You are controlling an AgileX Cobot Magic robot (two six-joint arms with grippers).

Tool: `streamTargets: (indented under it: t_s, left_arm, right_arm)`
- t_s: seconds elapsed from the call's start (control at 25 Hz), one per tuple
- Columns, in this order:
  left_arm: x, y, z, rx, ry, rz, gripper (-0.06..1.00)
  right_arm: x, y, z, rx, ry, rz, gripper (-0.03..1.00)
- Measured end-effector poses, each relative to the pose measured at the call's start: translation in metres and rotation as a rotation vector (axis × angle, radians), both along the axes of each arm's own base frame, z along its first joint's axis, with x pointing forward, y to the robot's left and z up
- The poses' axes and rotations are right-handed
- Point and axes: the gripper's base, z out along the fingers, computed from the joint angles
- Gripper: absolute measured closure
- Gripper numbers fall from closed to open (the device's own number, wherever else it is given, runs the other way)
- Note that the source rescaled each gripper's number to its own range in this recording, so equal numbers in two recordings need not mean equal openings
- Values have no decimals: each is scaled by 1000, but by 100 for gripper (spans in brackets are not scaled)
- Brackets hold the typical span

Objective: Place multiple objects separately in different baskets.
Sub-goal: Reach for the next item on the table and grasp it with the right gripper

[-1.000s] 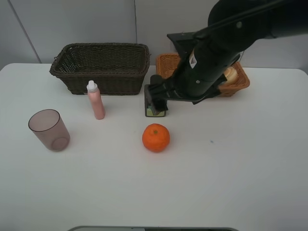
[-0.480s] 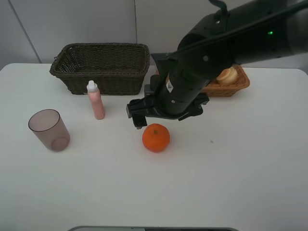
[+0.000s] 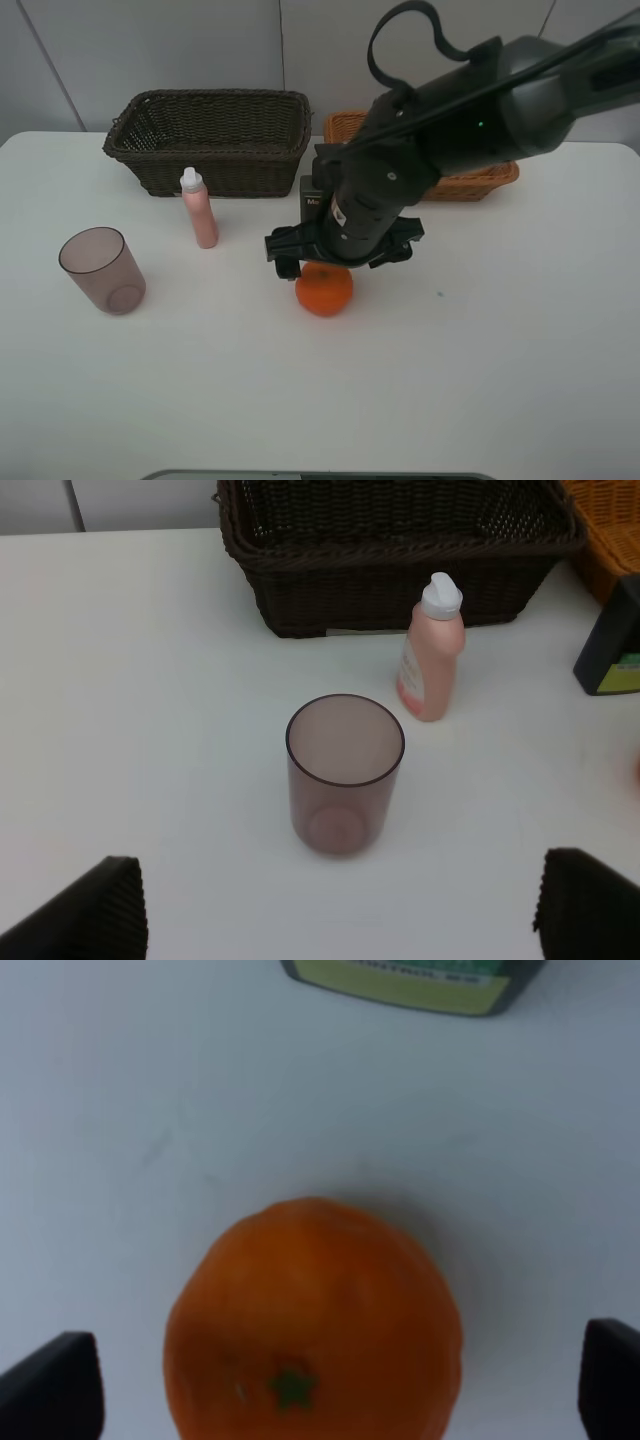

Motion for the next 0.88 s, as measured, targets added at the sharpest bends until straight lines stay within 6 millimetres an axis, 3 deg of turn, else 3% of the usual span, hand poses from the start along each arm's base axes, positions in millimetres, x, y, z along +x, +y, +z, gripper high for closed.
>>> streamTargets:
  t_s: [0.88]
  left_arm:
    - [0,0,0,0,0,0,-6]
  right_arm:
    - [9,10,-32,14,12,-41,-3]
